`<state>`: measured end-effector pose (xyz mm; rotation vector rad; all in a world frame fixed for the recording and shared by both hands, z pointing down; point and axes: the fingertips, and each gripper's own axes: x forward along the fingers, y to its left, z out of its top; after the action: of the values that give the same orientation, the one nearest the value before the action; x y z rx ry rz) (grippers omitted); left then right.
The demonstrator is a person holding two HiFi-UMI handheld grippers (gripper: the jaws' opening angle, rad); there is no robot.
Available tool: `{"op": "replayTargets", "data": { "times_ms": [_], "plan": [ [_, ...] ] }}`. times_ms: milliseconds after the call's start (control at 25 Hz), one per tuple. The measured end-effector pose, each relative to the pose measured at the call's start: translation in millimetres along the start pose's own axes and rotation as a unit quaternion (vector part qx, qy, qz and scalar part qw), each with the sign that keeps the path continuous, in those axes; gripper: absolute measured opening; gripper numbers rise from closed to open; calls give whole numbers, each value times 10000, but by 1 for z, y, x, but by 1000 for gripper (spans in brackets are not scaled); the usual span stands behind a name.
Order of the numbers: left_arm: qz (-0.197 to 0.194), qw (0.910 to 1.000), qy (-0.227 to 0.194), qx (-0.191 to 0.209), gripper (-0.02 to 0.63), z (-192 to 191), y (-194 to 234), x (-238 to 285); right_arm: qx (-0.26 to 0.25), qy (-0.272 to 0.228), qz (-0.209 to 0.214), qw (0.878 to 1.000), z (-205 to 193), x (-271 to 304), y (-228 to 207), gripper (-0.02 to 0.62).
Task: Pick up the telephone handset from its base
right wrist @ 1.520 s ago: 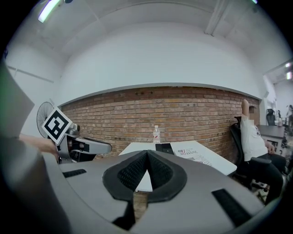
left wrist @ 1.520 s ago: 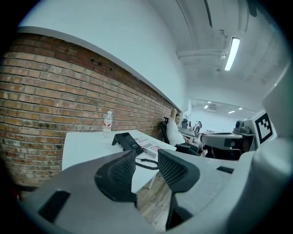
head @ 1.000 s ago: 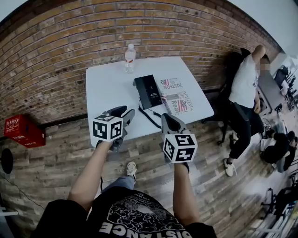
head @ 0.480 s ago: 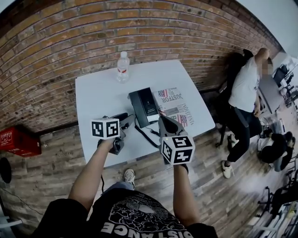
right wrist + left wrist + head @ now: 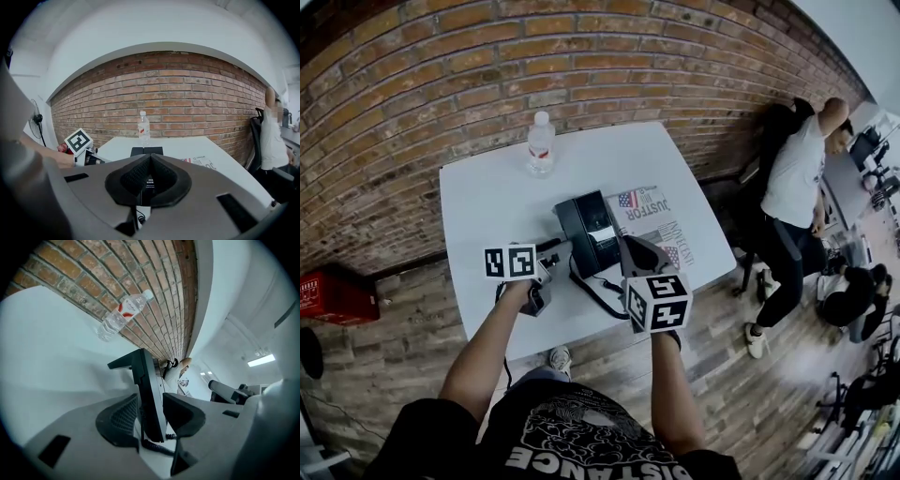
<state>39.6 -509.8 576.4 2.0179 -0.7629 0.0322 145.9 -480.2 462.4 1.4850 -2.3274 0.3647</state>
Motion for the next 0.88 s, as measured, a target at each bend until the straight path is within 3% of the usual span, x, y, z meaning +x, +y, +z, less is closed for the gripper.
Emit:
{"op": "replayTargets", "data": {
  "times_ms": [320,440,520,680,880],
  "plan": [
    [-450,9984,110,-335,149,2,0,21,40,202,-113,9997,-6,15,-15,0],
    [-495,9983,99,-297,139,5,1,25,74,249,-157,9995,-10,16,-20,0],
    [-522,9979,93,-373,92,8,1,27,101,269,-215,9994,-13,14,-26,0],
    [-624,9951,59,-765,77,8,2,26,186,303,-326,9988,-21,9,-36,0],
    [-611,9946,-4,-838,72,10,-3,25,262,298,-425,9983,-24,-3,-43,0]
  ]
}}
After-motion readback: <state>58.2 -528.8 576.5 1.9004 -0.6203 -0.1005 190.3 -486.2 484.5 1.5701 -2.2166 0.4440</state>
